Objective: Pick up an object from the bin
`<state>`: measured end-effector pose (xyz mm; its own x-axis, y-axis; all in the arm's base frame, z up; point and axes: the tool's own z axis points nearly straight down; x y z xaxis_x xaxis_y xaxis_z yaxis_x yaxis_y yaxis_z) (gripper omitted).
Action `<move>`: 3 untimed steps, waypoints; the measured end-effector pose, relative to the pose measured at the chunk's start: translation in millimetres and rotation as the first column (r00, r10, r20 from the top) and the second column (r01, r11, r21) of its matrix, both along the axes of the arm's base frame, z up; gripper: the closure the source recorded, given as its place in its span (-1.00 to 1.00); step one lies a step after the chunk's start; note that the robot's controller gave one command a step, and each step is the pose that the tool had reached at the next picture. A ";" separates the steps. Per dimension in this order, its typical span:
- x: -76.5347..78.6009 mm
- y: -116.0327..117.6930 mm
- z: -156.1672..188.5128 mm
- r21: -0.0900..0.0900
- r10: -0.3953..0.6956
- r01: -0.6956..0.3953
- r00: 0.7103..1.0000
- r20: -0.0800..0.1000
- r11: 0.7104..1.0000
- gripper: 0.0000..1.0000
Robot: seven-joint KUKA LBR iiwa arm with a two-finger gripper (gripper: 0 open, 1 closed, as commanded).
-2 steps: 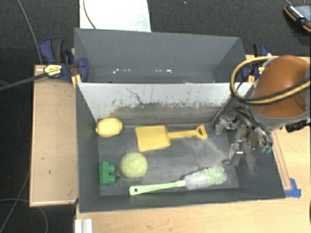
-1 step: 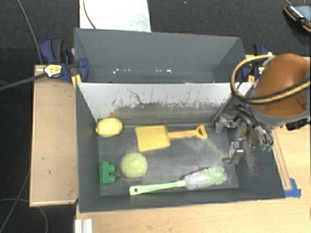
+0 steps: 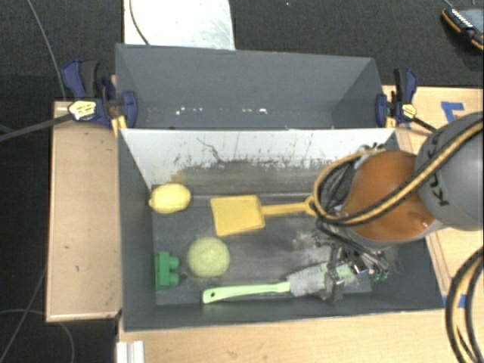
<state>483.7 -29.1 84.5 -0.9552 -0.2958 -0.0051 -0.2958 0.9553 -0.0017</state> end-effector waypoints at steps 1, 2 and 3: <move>-6.3 4.5 41.5 -0.001 -0.019 0.019 1.000 0.007 1.000 -1.00; -6.6 49.4 15.7 0.000 0.316 -0.316 0.949 0.002 0.949 -1.00; 1.2 5.0 -13.7 -0.004 0.133 -0.133 0.991 0.007 0.991 -1.00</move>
Offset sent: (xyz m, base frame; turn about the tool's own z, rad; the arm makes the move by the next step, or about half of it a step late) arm -0.0068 0.0488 0.0155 -0.3232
